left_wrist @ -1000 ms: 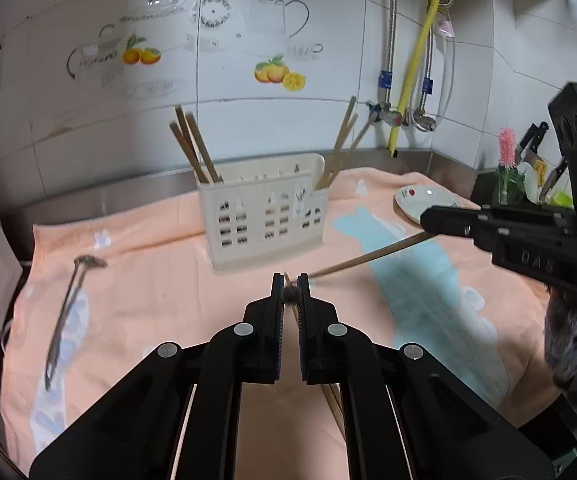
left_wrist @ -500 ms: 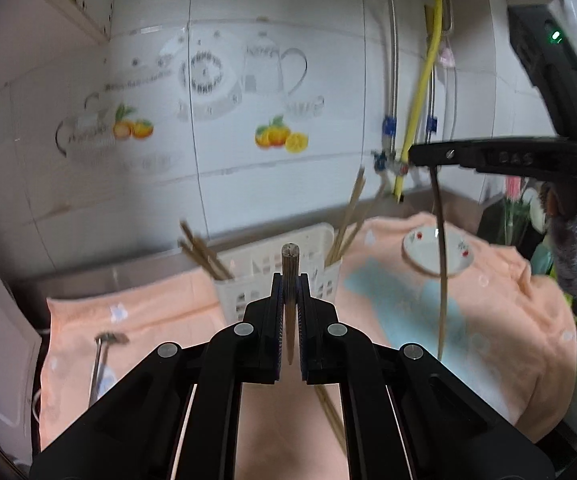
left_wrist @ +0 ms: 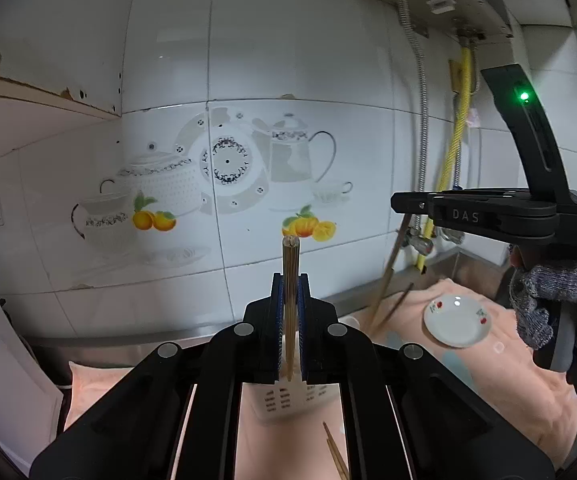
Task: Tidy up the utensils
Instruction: 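Lift both held chopsticks and carry them above the white holder, then lower both chopsticks into the holder and open both grippers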
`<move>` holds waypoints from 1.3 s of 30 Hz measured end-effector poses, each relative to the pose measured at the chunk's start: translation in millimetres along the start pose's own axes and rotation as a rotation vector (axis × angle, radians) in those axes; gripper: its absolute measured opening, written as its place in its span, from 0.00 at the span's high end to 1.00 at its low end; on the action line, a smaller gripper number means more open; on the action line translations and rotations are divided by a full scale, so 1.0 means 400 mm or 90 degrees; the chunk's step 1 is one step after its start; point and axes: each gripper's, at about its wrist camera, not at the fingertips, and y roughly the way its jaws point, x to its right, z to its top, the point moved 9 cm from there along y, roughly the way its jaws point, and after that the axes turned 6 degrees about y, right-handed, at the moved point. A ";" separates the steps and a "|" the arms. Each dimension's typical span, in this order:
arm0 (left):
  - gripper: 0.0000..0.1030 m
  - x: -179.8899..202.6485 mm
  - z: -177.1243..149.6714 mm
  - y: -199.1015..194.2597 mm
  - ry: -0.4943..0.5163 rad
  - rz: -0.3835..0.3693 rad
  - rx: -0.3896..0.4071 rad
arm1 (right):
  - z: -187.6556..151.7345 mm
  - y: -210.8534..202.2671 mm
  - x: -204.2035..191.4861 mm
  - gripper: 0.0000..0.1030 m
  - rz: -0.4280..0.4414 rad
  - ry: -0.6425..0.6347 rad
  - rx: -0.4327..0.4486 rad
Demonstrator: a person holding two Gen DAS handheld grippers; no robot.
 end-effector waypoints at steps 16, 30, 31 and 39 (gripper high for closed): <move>0.95 -0.041 -0.022 0.122 -0.025 0.017 -0.034 | 0.053 0.050 0.008 0.94 -0.012 0.008 0.030; 0.94 -0.047 -0.086 0.171 -0.034 0.006 -0.073 | -0.039 0.157 0.036 0.94 -0.021 0.021 -0.016; 0.94 -0.046 -0.087 0.170 -0.034 0.004 -0.074 | -0.047 0.160 0.039 0.94 -0.020 0.023 -0.021; 0.94 -0.055 -0.084 0.150 -0.050 0.006 -0.070 | -0.070 0.147 0.067 0.93 -0.026 0.034 -0.024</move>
